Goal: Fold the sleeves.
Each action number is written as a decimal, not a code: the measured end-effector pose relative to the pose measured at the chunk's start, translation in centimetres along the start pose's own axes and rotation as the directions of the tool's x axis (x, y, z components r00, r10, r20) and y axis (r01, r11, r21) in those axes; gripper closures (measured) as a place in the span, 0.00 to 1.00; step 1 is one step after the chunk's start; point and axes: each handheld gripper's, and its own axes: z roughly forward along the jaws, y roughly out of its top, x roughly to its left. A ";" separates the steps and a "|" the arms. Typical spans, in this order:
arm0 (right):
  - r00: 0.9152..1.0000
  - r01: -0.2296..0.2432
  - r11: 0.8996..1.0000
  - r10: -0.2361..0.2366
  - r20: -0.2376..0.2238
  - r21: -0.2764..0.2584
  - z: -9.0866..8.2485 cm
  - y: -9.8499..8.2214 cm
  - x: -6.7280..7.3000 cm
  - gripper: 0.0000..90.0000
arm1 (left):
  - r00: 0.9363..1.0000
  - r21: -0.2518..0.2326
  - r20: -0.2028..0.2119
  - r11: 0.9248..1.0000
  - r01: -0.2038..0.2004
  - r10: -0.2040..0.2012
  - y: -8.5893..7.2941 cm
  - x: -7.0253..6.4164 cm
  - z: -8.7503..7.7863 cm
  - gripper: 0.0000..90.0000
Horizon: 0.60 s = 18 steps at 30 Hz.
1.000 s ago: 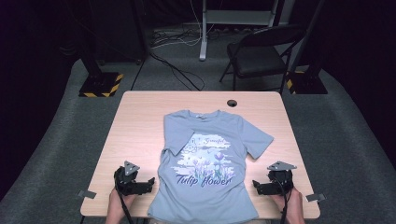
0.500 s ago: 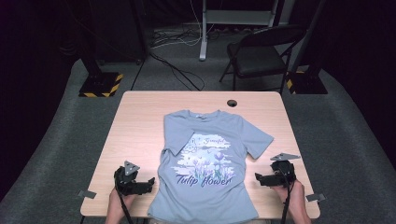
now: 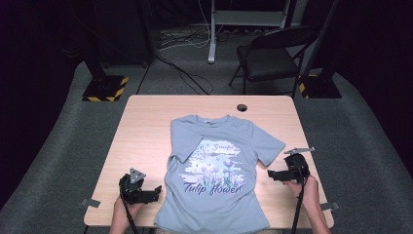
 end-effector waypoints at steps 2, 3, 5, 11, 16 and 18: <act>1.000 -0.003 1.000 0.003 0.001 0.006 0.1 0.5 -0.3 0.04 | 1.000 0.000 0.000 1.000 0.000 0.000 0.0 0.0 0.0 0.00; 1.000 -0.010 1.000 0.010 0.000 0.010 0.2 0.7 -0.4 0.04 | 1.000 0.000 0.001 1.000 0.000 0.000 0.0 0.0 0.0 0.00; 1.000 -0.019 1.000 0.019 -0.007 0.011 0.3 1.2 -0.8 0.04 | 1.000 0.000 0.002 1.000 -0.001 0.001 0.0 0.0 0.0 0.00; 0.999 -0.036 0.999 0.037 -0.006 0.034 0.9 2.5 -1.5 0.04 | 1.000 -0.001 0.005 1.000 -0.003 0.003 -0.1 0.0 0.0 0.00; 0.999 -0.050 0.997 0.051 -0.002 0.055 1.5 3.6 -2.1 0.04 | 1.000 0.001 0.008 1.000 -0.009 0.009 -0.1 0.0 -0.1 0.00; 0.998 -0.057 0.996 0.057 0.002 0.063 1.7 4.0 -2.3 0.04 | 1.000 0.000 0.008 1.000 -0.008 0.008 -0.1 -0.1 -0.1 0.00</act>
